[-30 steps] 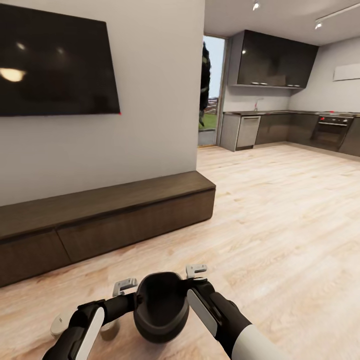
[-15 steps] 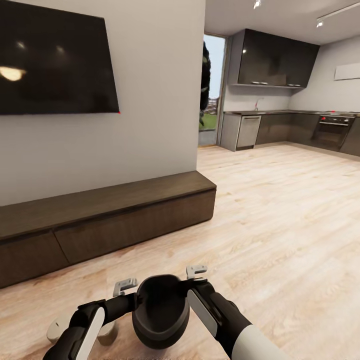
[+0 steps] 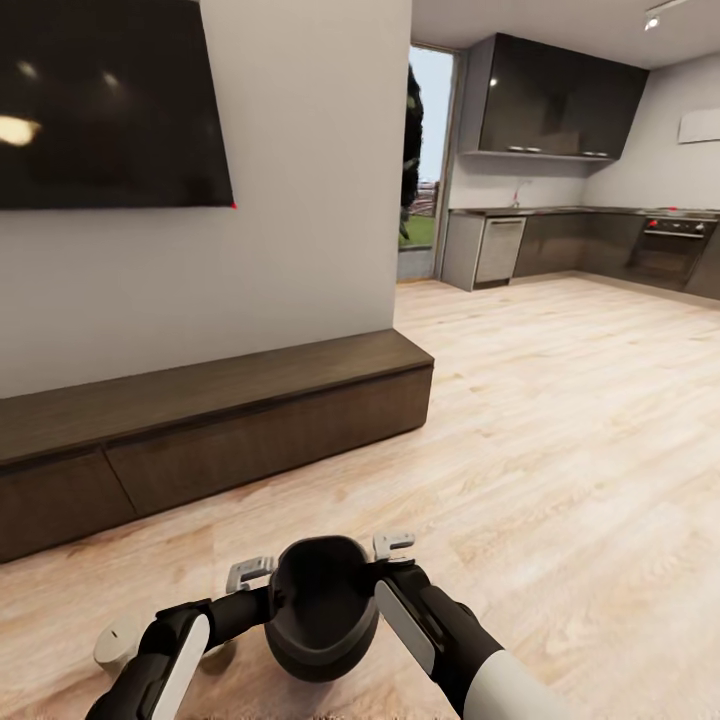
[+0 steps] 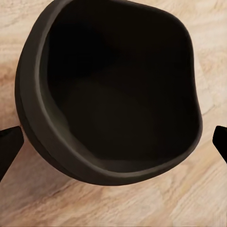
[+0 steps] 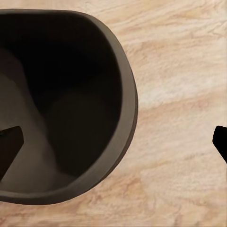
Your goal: Place each of the two pumpkins and all three candles from the living room inside a cabinet in the living room (use any cabinet), then make sure every cabinet is closed, and position the cauldron so it is next to a table in the living room.
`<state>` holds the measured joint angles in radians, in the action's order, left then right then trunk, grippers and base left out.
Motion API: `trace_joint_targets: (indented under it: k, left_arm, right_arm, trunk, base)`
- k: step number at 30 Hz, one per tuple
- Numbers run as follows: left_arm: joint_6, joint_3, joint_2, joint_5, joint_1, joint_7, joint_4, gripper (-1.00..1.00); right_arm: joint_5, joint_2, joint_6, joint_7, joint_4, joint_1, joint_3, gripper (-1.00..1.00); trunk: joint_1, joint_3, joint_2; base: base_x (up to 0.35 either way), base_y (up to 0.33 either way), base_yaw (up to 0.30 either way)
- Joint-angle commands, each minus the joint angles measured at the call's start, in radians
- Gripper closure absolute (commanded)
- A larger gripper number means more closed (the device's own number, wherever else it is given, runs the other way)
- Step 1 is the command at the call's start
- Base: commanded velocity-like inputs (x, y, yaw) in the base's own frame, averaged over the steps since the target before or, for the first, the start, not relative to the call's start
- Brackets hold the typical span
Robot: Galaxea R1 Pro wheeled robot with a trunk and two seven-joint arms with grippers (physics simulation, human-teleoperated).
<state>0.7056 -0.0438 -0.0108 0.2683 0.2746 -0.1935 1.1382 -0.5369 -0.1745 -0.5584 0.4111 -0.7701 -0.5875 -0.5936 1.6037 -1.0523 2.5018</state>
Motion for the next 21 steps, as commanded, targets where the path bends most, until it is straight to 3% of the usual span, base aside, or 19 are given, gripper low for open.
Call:
trace_joint_targets:
  k: [1, 12, 21]
  left_arm:
    - [0.0, 0.0, 0.0, 0.0, 0.0, 0.0, 0.0, -1.0]
    - [0.0, 0.0, -0.002, 0.0, 0.0, 0.0, 0.0, -1.0]
    - [-0.001, -0.001, -0.002, 0.001, 0.0, -0.001, 0.0, -1.0]
  right_arm:
    - [0.0, 0.0, 0.0, 0.0, 0.0, 0.0, 0.0, -1.0]
    - [0.0, 0.0, 0.001, 0.0, 0.0, 0.0, 0.0, -1.0]
    - [0.0, 0.0, 0.003, 0.0, 0.0, 0.0, 0.0, -1.0]
  trunk:
    - [0.0, -0.004, 0.0]
    - [0.005, -0.047, 0.003]
    - [0.005, -0.047, 0.003]
  base:
    - [0.0, 0.0, 0.0]
    - [0.0, 0.0, 0.0]
    - [0.0, 0.0, 0.0]
